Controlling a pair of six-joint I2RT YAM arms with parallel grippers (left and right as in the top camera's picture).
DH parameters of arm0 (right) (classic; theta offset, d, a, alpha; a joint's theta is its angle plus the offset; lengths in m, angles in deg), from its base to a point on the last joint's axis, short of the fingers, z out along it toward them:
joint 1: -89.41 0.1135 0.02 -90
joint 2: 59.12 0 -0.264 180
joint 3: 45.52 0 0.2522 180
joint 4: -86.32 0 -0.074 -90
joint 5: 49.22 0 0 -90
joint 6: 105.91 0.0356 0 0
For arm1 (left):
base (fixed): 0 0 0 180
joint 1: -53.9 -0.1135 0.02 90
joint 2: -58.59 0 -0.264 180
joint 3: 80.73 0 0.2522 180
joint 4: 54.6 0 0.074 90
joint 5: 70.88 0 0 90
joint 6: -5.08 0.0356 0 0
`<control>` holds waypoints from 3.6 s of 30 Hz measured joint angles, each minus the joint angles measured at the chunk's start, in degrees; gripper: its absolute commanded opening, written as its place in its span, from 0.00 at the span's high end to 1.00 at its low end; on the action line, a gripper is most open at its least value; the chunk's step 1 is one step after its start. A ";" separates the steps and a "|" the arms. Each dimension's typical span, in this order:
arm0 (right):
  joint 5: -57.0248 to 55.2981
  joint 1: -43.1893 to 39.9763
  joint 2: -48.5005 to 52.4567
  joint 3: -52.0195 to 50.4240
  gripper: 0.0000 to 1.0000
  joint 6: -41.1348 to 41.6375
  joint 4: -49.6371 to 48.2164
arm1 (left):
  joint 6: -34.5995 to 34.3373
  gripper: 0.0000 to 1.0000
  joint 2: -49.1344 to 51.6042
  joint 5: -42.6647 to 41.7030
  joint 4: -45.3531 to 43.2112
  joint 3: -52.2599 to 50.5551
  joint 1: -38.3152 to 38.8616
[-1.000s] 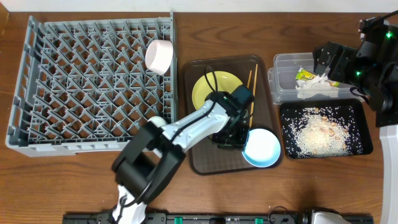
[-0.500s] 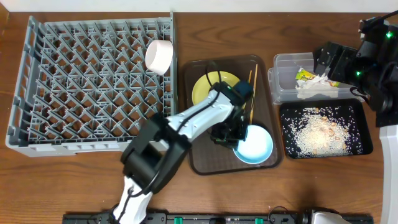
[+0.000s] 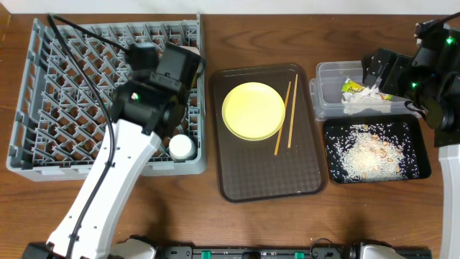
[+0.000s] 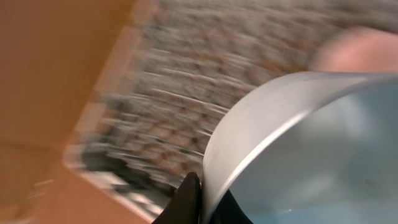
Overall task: Sort waste into correct bins and load items into the dishwasher
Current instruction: 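Lower the blue bowl into the rack beside the pink bowl, release, then move left gripper to the rim of the yellow plate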
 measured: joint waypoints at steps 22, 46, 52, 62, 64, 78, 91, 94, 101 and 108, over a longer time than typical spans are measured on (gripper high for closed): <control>-0.07 0.00 0.00 0.00 0.01 0.00 0.02 | -10.73 0.93 24.04 35.39 -7.96 -9.27 6.45; -0.07 0.00 0.00 0.00 0.01 0.02 0.00 | -12.09 0.93 26.38 34.51 -11.23 -10.36 6.93; -0.07 0.00 0.00 0.00 0.01 0.22 0.02 | -12.09 0.93 29.03 35.12 -10.23 -10.40 6.93; -0.07 0.00 0.00 0.00 0.01 0.35 0.02 | -12.11 0.92 29.05 35.78 -6.03 -10.43 7.65; -0.07 0.00 0.00 0.00 0.01 0.35 0.02 | -12.11 0.92 29.05 35.26 -5.29 -10.43 8.81; -0.07 0.00 0.00 0.00 0.01 0.35 0.09 | -10.84 0.92 29.05 27.98 -1.86 -10.45 11.63; -0.07 0.00 0.00 0.00 0.01 0.37 0.13 | -8.83 0.66 28.59 6.43 3.72 -10.08 11.69; -0.07 0.00 0.00 0.00 0.01 0.35 0.13 | -7.56 0.50 28.57 1.38 4.35 -9.33 11.67; -0.07 0.00 0.00 0.00 0.01 0.35 0.11 | -0.26 0.15 22.16 -9.81 -0.22 -3.85 11.58; -0.07 0.00 0.00 0.00 0.01 0.35 0.15 | 6.93 0.10 11.21 -23.30 -14.27 -2.69 11.58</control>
